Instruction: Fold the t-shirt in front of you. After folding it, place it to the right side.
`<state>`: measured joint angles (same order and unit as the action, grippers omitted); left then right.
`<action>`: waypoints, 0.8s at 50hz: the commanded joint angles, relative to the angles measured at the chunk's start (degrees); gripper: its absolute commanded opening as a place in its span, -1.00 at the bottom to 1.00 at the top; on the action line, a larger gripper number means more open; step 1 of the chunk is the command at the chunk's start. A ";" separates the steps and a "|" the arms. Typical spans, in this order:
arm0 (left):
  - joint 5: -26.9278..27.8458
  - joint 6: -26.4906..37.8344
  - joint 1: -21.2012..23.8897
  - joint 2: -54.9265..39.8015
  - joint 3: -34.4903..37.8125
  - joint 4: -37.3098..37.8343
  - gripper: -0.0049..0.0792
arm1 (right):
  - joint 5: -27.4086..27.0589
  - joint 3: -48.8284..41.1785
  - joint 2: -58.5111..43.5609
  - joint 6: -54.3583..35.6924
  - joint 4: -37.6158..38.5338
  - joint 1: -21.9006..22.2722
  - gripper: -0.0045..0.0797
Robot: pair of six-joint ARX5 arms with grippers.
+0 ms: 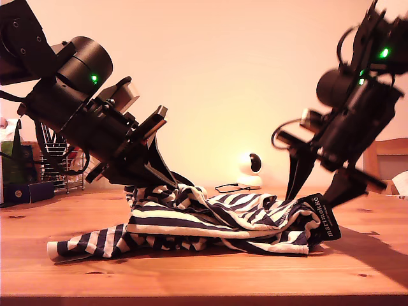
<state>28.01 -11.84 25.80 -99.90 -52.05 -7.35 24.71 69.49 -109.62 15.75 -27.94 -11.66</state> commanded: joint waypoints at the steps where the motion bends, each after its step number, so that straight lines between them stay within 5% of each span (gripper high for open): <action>1: 0.07 -0.20 0.04 -0.28 0.28 -0.35 -0.92 | 0.37 -0.76 -1.33 0.94 0.46 0.04 0.04; 10: 0.04 -0.20 0.04 -0.28 0.28 -0.20 -0.92 | 1.70 -0.76 -2.45 0.94 -0.42 0.07 -0.09; 29: 0.07 -0.42 0.04 -0.28 0.28 -0.04 -0.92 | 1.97 -0.76 -2.49 1.40 1.22 -0.61 -0.93; 40: 0.33 -0.39 0.02 -0.20 0.28 1.22 -0.92 | 1.62 -0.68 -0.20 1.79 -0.92 -0.50 -0.92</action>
<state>28.08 -11.90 25.78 -99.90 -52.05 -6.24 26.46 69.49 -110.72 17.37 -27.92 -11.75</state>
